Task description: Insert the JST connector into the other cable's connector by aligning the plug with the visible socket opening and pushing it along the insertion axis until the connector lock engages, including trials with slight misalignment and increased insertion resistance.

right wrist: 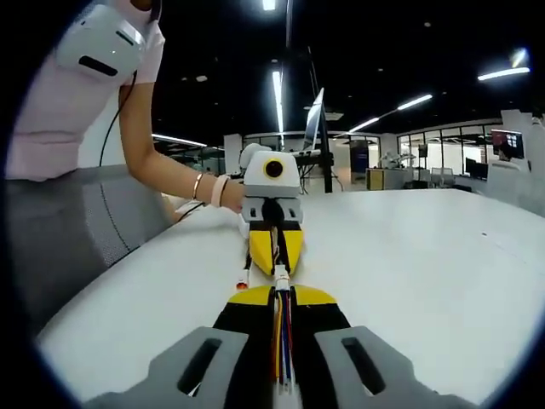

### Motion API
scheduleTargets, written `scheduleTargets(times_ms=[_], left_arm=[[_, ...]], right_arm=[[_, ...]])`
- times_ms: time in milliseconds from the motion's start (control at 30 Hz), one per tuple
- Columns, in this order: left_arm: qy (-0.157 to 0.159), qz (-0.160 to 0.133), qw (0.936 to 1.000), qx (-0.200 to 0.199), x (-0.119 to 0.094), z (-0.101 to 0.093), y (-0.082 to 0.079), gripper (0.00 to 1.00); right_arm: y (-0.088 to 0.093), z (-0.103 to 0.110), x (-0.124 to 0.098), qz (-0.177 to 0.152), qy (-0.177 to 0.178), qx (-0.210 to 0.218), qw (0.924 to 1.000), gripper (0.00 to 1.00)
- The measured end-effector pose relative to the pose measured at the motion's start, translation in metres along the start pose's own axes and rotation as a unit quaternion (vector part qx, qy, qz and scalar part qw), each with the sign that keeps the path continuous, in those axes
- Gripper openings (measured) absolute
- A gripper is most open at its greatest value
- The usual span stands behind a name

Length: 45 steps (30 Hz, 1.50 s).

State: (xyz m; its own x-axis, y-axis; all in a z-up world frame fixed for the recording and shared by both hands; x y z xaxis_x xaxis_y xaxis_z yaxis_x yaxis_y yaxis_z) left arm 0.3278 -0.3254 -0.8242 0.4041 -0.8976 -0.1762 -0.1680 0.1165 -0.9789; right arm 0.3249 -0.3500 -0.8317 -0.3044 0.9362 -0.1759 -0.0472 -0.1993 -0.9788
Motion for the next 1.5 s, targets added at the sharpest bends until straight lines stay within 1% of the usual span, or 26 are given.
scheduleTargets(times_ms=[33,67,100,167,267,433,533,800,1067,1100,1133,1233,1300,1500], left_arm=[[0.002,0.000,1.0000,0.000,0.0005,-0.0008,-0.0001,0.00],[0.005,0.002,1.0000,0.000,0.0007,-0.0021,0.0004,0.00],[0.003,0.007,0.9999,0.008,0.0002,-0.0007,0.0024,0.00],[0.000,0.008,1.0000,0.005,0.0002,-0.0007,0.0019,0.00],[-0.001,-0.002,1.0000,0.002,-0.0007,0.0000,-0.0016,0.00],[0.000,0.001,1.0000,0.006,-0.0011,-0.0015,-0.0003,0.00],[0.001,-0.002,1.0000,0.002,-0.0016,-0.0023,-0.0018,0.00],[0.006,0.001,1.0000,0.004,-0.0010,-0.0061,-0.0013,0.00],[0.004,0.001,1.0000,0.006,0.0016,-0.0070,-0.0018,0.00],[0.005,-0.001,1.0000,0.004,0.0026,-0.0076,-0.0029,0.00],[0.002,0.005,0.9999,0.011,0.0038,-0.0069,-0.0014,0.00],[-0.003,0.003,1.0000,0.006,0.0039,-0.0067,-0.0031,0.00],[-0.005,0.006,1.0000,0.006,0.0040,-0.0060,-0.0021,0.00],[-0.011,0.005,0.9999,-0.002,0.0038,-0.0033,-0.0028,0.00]], right_arm=[[-0.0005,0.0010,0.0037,0.001,-0.009,-0.002,1.0000,0.04],[0.0001,0.0008,0.0047,0.004,-0.010,-0.002,0.9999,0.04],[0.0033,-0.0004,0.0061,0.015,-0.012,-0.007,0.9998,0.04],[0.0026,-0.0012,0.0057,0.013,-0.012,-0.006,0.9998,0.04],[-0.0003,-0.0020,0.0040,0.002,-0.010,-0.002,0.9999,0.03],[0.0015,-0.0011,0.0052,0.007,-0.013,0.002,0.9999,0.03],[0.0006,-0.0009,0.0051,0.002,-0.015,0.006,0.9999,0.03],[0.0028,0.0002,0.0065,0.009,-0.018,0.003,0.9998,0.02],[0.0054,-0.0006,0.0061,0.016,-0.013,0.002,0.9998,0.02],[0.0039,-0.0011,0.0065,0.012,-0.012,0.002,0.9999,0.02],[0.0060,-0.0022,0.0051,0.018,-0.008,0.006,0.9998,0.02],[0.0046,-0.0034,0.0041,0.016,-0.002,0.001,0.9999,0.02],[0.0056,-0.0037,0.0040,0.021,0.001,-0.002,0.9998,0.02],[0.0029,-0.0052,0.0029,0.017,0.009,-0.002,0.9998,0.03]])
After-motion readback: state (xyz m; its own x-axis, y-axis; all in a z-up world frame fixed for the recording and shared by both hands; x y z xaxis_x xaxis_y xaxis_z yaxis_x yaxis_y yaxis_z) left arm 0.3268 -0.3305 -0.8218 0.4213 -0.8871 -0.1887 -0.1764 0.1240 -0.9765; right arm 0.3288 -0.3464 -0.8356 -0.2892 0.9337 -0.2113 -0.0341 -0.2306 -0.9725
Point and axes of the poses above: the point that each gripper's makers call its tool centre point, and the gripper's own axes: x roughly forward along the fingers, z roughly to its left, y roughly out of its underside, the point moved 1 cm from there along -x, roughly backward along the fingers, and after that the axes turned 12 degrees about -y, right-handed, at the moved point
